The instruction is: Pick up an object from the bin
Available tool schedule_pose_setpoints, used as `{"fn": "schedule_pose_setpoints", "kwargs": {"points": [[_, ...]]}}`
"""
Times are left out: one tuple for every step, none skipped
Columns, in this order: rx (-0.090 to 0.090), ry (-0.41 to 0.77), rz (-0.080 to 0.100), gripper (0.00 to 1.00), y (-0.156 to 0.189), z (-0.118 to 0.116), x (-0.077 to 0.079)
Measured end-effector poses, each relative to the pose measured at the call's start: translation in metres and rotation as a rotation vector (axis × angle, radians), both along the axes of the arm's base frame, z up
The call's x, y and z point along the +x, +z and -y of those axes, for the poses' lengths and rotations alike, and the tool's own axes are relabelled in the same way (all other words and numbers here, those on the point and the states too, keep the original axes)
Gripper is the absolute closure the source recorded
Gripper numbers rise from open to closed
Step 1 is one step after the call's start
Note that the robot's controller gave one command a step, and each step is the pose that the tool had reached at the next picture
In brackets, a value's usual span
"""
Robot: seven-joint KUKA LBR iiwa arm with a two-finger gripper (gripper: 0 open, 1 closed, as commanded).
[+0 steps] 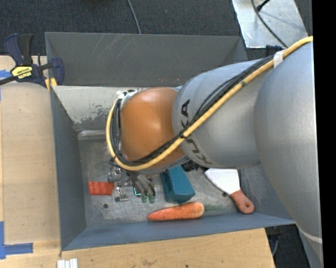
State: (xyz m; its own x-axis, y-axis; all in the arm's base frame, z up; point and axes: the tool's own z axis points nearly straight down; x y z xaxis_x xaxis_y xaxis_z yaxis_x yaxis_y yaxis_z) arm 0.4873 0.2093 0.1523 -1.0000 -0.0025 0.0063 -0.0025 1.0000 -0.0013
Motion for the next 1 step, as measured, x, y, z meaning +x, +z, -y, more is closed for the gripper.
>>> {"fn": "schedule_pose_setpoints", "kwargs": {"points": [[0.002, -0.003, 0.008, 0.00, 0.0038, 0.0008, 0.0024]]}}
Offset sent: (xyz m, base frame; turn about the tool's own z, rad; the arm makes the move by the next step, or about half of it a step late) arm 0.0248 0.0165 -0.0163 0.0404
